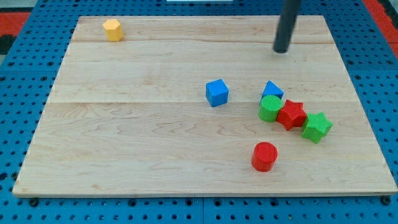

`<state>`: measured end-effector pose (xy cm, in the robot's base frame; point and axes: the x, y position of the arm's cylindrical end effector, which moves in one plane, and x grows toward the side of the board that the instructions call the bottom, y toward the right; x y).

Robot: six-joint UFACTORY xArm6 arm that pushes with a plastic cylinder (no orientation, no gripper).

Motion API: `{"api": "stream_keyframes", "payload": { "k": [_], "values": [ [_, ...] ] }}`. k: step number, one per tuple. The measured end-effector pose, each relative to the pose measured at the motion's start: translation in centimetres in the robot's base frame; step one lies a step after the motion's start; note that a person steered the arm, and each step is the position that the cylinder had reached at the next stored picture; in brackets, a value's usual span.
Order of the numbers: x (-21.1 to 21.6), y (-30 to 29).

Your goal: Slide the group of blocks up a bit

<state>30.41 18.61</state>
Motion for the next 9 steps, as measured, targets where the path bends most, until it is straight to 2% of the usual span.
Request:
{"api": "stream_keyframes", "payload": {
  "k": [3,4,5,6,7,8,9],
  "values": [
    [0.1,1.4],
    [2.8,5.4],
    [10.2,11.9],
    [17.5,12.7],
    [23.2,11.4],
    [23.3,5.8],
    [23.3,3.3]
  ]
}}
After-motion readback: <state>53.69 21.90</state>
